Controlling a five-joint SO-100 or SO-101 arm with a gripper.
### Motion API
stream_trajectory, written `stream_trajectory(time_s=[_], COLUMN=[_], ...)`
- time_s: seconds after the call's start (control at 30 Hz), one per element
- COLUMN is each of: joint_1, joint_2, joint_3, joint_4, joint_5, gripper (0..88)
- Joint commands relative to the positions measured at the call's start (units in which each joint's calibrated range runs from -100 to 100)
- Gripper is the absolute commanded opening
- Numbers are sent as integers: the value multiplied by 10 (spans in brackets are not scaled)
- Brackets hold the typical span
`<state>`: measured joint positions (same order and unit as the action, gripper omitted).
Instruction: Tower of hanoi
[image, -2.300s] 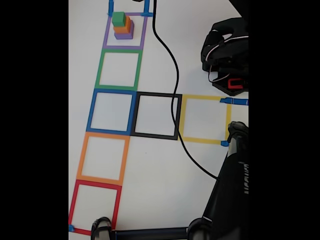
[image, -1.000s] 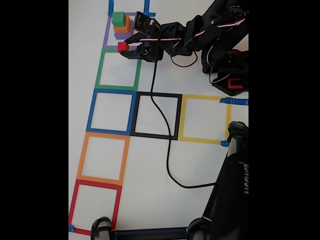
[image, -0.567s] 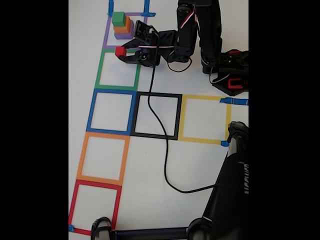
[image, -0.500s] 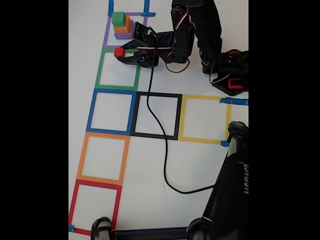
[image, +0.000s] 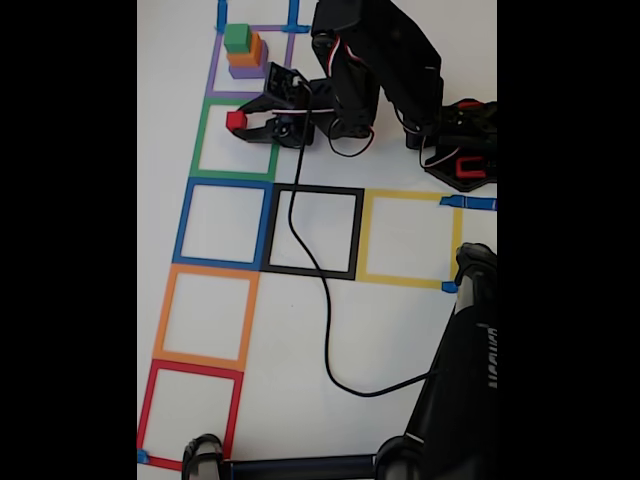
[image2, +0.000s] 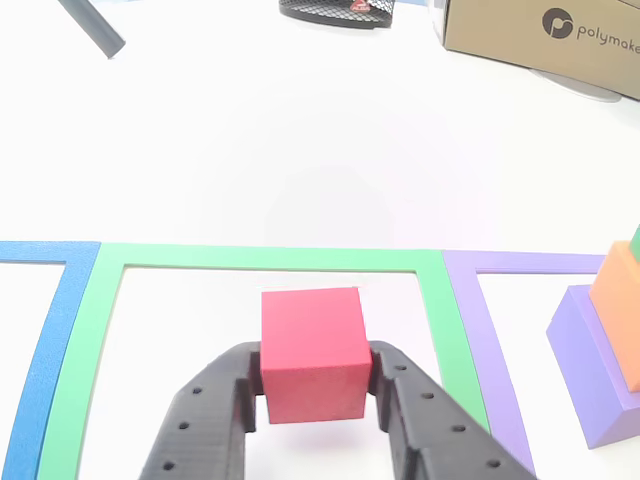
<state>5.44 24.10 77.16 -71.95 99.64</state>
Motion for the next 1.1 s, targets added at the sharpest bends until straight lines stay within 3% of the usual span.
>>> stream_trajectory(time_s=[0.0,1.07], joint_1=[0,-13], joint_2=[4,78], joint_3=[-10,-38], joint_4=[-23,-46], joint_5=[4,4], gripper=[60,78])
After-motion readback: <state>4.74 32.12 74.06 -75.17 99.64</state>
